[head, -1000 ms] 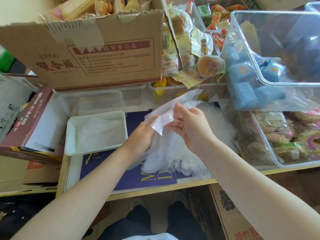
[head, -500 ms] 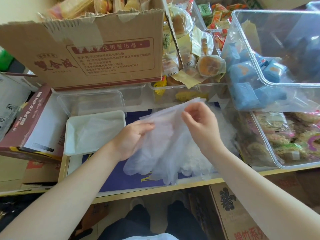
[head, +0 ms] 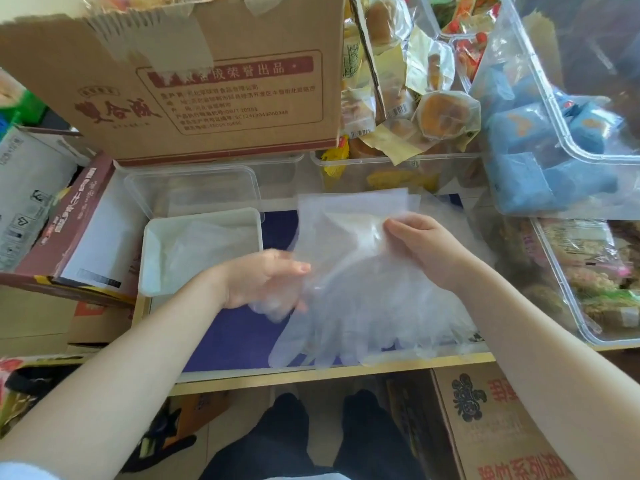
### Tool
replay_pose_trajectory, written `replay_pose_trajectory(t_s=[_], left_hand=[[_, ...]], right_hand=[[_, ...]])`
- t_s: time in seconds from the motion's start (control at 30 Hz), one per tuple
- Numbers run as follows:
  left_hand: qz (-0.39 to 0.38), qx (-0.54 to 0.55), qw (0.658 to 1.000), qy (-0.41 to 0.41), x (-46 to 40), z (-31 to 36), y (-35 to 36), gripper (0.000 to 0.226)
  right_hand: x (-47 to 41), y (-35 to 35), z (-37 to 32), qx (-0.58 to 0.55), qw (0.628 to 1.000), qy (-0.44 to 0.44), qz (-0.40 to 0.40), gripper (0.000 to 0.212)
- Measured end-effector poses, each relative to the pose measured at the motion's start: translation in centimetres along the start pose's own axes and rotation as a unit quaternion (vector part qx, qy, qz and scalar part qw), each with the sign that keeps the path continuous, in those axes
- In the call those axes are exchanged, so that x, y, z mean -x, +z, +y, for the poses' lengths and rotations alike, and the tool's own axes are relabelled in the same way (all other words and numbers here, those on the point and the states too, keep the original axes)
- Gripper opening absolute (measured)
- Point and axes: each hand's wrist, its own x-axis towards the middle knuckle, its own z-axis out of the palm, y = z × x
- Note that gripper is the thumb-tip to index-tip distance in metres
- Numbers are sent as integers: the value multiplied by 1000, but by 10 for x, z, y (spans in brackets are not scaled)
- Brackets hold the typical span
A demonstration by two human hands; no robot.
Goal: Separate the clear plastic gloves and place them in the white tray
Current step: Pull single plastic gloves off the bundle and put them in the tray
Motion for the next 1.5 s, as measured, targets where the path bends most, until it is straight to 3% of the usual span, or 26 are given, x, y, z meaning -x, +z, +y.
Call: replay_pose_trajectory(t_s=[0.07,0.2,0.37,0.57,0.67,0.73,0.8,0.9,1.0,1.07,1.13,1.2,1.27,1.3,1.37,1.43,1.5], left_hand=[[16,-64,997,-43,-6,-17,-5,27],[77,-55,994,-59,-24,-45,-2,19],[296,-68,953,-22,-58,-74,3,21],[219,-291,931,9,-55,-80,-2,44],[202,-248,947,-1,-54,-74,-8,37],[192,-186,964,-11,-55,-68,-11,21],[191,-134,972,-18,-60,-60,-13,21],[233,-98,967,0,-71,-53,-13,21],[254,-73,964,27,-82,-47,-12,13],[277,-74,957,48,-84,-42,-11,7],[308,-64,946,73,-86,-36,-10,19],[335,-80,934,90,-85,-28,-12,29],[376,-111,915,94,-86,-22,-17,26],[397,-137,904,84,-87,-21,-21,24],[420,-202,883,47,-88,-18,-26,24],[420,-250,872,19,-89,-18,-27,22],[409,-269,872,12,-89,-19,-27,24]], right_hand=[[-11,-4,17,-30,997,63,14,19],[-32,-6,53,-100,979,173,39,22],[-42,0,83,-146,973,173,53,6],[-52,0,92,4,997,72,-41,4],[-60,0,84,38,998,3,-55,19],[-66,1,79,44,997,-9,-57,26],[-72,2,75,50,996,-12,-68,26],[-79,2,67,56,994,-13,-93,19],[-83,2,55,69,993,-13,-97,26],[-84,1,47,48,994,-4,-97,17],[-83,-1,43,-1,994,31,-103,19],[-77,-2,39,73,991,86,-71,17],[-75,-4,47,233,968,99,-7,39],[-75,-3,54,320,944,55,50,50],[-69,8,68,451,867,-166,131,43],[-58,34,72,481,795,-362,73,30],[-50,61,75,505,730,-459,-30,31]])
